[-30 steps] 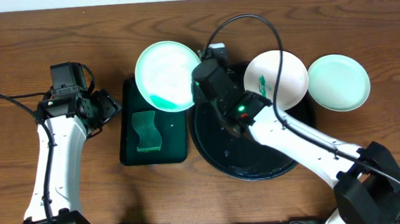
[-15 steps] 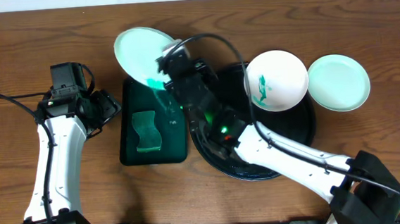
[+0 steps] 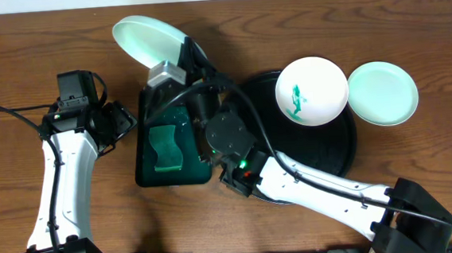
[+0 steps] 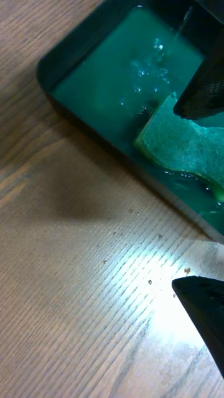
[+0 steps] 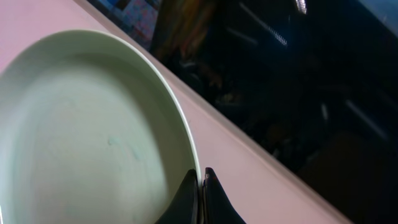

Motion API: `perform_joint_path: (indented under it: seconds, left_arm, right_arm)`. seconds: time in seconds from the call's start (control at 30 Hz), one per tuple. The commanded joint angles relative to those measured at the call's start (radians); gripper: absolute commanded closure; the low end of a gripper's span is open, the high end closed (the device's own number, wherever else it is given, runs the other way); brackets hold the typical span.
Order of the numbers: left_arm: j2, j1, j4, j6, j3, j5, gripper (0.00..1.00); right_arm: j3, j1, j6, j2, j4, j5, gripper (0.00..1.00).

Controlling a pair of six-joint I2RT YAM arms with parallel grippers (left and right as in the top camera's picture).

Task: Clean dirty plates on tray and stack at the side
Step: 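Swing the raised mint plate with the right gripper toward the right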

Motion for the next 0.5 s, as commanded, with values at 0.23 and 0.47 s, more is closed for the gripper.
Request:
perform_joint_path:
  seconds: [0.23,0.47]
  left_arm:
    - [-0.003,0.005,-0.002,-0.005,0.017,-0.012,0.19]
    - [-0.003,0.005,-0.002,-0.005,0.017,-0.012,0.19]
  right_arm:
    - [0.014,0.026,-0.137,0.001,0.015,-0.036,0.99]
    - [0.014,0.029,-0.136,0.001,0.012,-0.035,0.99]
